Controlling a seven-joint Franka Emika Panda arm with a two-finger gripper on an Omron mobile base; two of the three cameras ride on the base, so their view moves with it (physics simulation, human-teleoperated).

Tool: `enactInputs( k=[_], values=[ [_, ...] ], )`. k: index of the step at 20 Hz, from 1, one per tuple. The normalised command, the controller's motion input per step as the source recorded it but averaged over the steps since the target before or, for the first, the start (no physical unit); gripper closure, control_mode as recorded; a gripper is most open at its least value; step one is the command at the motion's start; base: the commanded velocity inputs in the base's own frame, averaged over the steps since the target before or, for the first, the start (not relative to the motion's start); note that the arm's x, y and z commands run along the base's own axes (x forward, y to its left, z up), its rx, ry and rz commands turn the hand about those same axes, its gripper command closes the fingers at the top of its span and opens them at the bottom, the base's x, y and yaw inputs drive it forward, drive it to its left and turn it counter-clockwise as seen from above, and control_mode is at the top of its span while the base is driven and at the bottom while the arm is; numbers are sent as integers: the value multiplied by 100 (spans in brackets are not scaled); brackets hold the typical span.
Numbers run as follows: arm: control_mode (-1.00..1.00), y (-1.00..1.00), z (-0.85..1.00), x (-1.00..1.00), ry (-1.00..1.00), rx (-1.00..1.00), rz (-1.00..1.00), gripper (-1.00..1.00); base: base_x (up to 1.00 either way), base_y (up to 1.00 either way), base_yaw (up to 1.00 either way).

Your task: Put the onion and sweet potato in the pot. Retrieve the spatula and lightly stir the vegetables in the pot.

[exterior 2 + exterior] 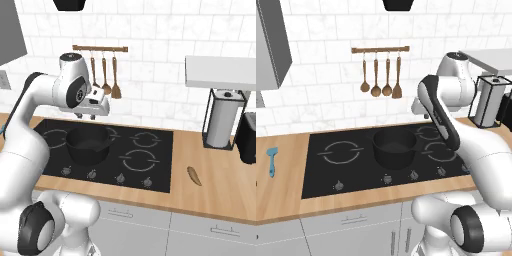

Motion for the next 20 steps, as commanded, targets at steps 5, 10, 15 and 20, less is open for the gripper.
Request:
enactInputs(
  k=[5, 10, 15, 20],
  values=[
    [-100, -4, 0, -19, -3, 0, 0, -100, 0, 0, 0],
    [-100, -53, -1, -12, -13, 3, -1, -100, 0, 0, 0],
    [-100, -70, -5, 0, -5, 0, 0, -100, 0, 0, 0],
    [-100, -73, -24, 0, 2, 0, -4, -100, 0, 0, 0]
  ],
)
